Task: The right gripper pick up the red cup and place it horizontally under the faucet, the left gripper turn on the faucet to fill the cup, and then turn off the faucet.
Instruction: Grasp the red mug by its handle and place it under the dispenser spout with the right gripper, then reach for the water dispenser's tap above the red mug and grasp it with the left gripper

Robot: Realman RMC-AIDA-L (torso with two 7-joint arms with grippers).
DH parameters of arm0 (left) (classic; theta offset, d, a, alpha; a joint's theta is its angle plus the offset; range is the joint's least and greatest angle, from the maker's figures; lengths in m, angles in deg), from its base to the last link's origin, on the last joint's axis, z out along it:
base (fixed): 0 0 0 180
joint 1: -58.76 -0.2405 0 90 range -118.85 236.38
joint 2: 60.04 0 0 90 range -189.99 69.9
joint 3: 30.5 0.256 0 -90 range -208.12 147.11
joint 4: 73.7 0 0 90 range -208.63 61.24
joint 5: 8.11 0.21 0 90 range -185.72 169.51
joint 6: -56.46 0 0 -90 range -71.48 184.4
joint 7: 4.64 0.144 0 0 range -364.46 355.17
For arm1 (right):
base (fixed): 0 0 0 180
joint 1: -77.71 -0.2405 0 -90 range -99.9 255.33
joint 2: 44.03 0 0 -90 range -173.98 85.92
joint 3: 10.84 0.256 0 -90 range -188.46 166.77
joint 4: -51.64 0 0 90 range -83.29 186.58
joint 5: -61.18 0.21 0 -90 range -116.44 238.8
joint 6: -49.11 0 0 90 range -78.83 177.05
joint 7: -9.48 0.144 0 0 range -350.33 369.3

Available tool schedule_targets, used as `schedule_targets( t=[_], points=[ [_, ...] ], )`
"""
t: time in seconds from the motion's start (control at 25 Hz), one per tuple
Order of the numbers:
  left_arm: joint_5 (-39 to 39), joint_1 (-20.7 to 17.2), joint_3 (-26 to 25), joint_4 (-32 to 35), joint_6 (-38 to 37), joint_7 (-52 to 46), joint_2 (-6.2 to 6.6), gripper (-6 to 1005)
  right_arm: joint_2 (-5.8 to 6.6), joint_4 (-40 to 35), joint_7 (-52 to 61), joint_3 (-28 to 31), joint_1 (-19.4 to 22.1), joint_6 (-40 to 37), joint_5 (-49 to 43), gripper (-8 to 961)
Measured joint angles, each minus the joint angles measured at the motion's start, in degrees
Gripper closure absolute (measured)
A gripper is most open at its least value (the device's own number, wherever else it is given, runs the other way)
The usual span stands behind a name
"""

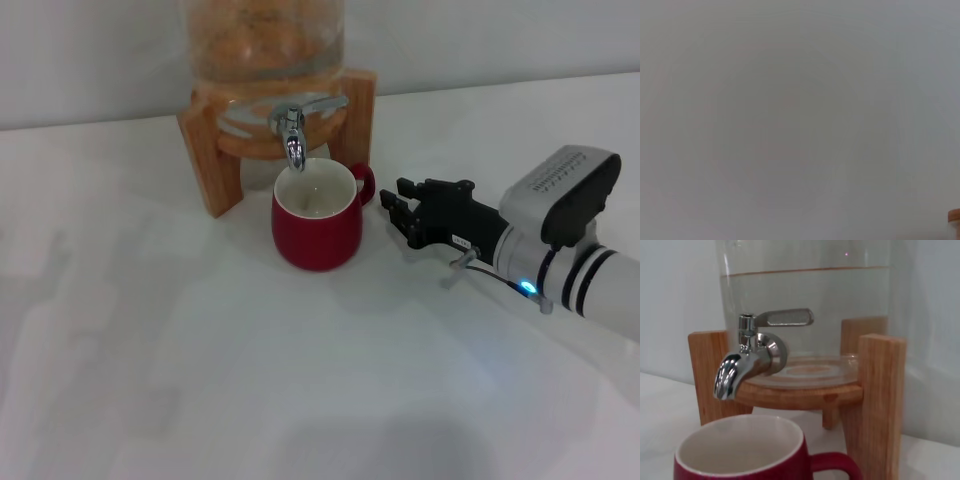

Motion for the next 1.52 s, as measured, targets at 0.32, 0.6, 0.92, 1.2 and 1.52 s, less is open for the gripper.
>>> schedule_targets(
  t=[0.32, 0.6, 0.92, 1.2, 1.52],
  points=[
    [0.0, -0.09, 0.0, -0.03, 0.0, 0.0, 0.0, 134, 0.24, 0.19, 0.0, 0.44, 2.12, -2.72, 0.0, 712],
    [0.02, 0.02, 0.0, -0.48, 0.0, 0.0, 0.0, 134, 0.7, 0.42, 0.0, 1.26, 3.6, -5.91, 0.03, 712],
    [0.02, 0.09, 0.0, -0.64, 0.0, 0.0, 0.0, 134, 1.67, 4.0, 0.01, 5.59, 5.67, -14.25, 0.19, 712],
    [0.02, 0.13, 0.0, -0.42, 0.0, 0.0, 0.0, 133, 2.15, 6.89, 0.0, 12.47, 8.65, -20.83, 0.19, 631],
    [-0.08, 1.0, -0.09, -0.55, 0.0, 0.0, 0.0, 133, 1.79, 7.06, -0.35, 16.29, 10.23, -22.1, 0.54, 479]
  ],
)
